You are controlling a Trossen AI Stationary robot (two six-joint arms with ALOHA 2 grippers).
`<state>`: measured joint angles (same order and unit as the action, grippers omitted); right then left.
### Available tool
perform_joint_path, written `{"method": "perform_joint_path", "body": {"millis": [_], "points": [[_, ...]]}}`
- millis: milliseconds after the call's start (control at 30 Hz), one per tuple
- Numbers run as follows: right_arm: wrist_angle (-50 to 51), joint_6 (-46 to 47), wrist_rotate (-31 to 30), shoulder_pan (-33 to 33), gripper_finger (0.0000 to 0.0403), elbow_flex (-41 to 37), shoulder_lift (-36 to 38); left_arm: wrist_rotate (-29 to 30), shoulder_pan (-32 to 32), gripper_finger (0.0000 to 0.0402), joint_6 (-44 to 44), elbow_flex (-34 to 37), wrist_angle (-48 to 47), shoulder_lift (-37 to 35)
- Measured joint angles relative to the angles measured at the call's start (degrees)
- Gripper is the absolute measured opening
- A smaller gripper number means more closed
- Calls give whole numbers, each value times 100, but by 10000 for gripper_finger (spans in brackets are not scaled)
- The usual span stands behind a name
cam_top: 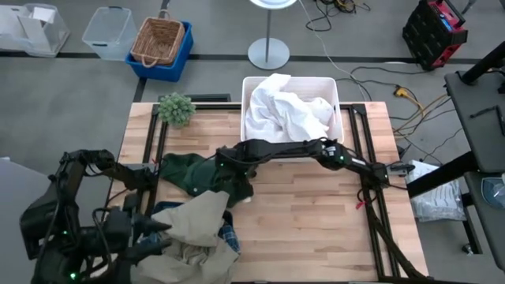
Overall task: Sort clothes
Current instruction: Put the green shirt in the blue bin
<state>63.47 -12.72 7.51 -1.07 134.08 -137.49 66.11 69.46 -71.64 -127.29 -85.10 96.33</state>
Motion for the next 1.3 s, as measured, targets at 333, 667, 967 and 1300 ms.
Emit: {"method": "perform_joint_path", "body": {"millis": [333,667,967,1300], "points": [[-409,-150,-104,-1,178,15,-736,634,-77,153,668,-141,-60,-22],[-196,-135,-611,9,30,57,-65,824,-184,153,668,-130,-264,-25],[-867,88,-1648,32,29,105,1971,835,-486,153,906,-128,-496,-51],[-2188,407,-1301,142,29,98,3225,833,-808,154,1183,-128,-494,-134]]}}
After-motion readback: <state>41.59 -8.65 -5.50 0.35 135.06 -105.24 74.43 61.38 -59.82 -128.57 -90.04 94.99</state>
